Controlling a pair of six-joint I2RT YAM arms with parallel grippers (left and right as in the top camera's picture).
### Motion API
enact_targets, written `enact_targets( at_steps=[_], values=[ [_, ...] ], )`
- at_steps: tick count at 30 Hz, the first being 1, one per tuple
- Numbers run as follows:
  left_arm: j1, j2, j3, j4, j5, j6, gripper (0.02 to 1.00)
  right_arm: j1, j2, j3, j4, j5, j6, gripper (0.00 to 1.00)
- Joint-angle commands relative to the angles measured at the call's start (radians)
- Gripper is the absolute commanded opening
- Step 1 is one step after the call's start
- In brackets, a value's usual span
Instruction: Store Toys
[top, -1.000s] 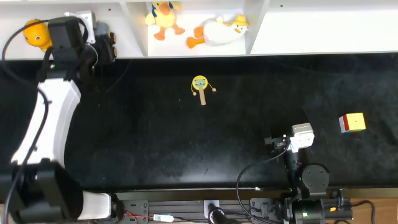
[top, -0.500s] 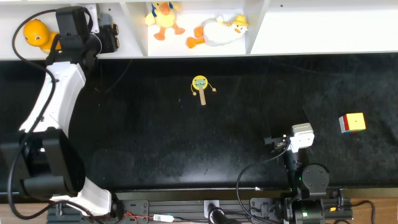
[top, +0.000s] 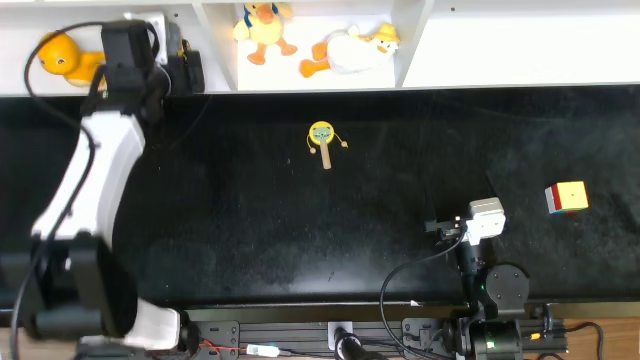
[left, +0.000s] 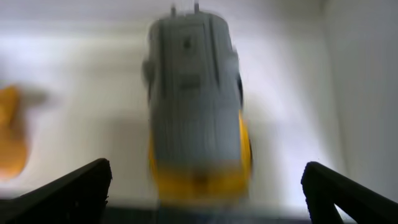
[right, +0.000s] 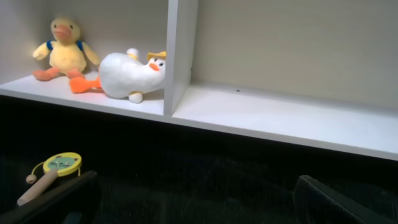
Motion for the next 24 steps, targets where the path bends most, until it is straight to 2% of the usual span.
enact_targets(
  at_steps=[1,6,8,10,12,17,20,24],
  values=[
    [0.001,-0.233,-0.179,0.0,-0.041,0.031,0.998,-0.004,-0.009,-0.013,0.005,0.001,0.004,0.993],
    [0.001,-0.546,-0.413,-0.075,-0.074,0.031,0.998,-0.004,-0.009,-0.013,0.005,0.001,0.004,0.996],
    [0.001,-0.676,-0.504,-0.008,-0.087,0.03,0.998,-0.004,-0.009,-0.013,0.005,0.001,0.004,0.996],
    [0.0,-0.814,-0.603,0.093,-0.061,0.037,0.998,-0.004,-0.009,-0.013,0.005,0.001,0.004,0.993],
    [0.0,-0.962,-0.709,0.185,-0.008,0.104,0.998,-0.004,-0.009,-0.013,0.005,0.001,0.004,0.993],
    [-0.021,-1.306,-0.909,0.224,0.024,0.23,0.996,-0.004,-0.009,-0.013,0.005,0.001,0.004,0.993],
    [-0.043,-1.419,-0.995,0.243,0.033,0.251,0.996,-0.004,-0.009,-0.013,0.005,0.001,0.004,0.996],
    [-0.046,-1.499,-1.128,0.385,0.121,0.227,0.993,-0.004,-0.009,-0.013,0.005,0.001,0.004,0.996]
  ],
)
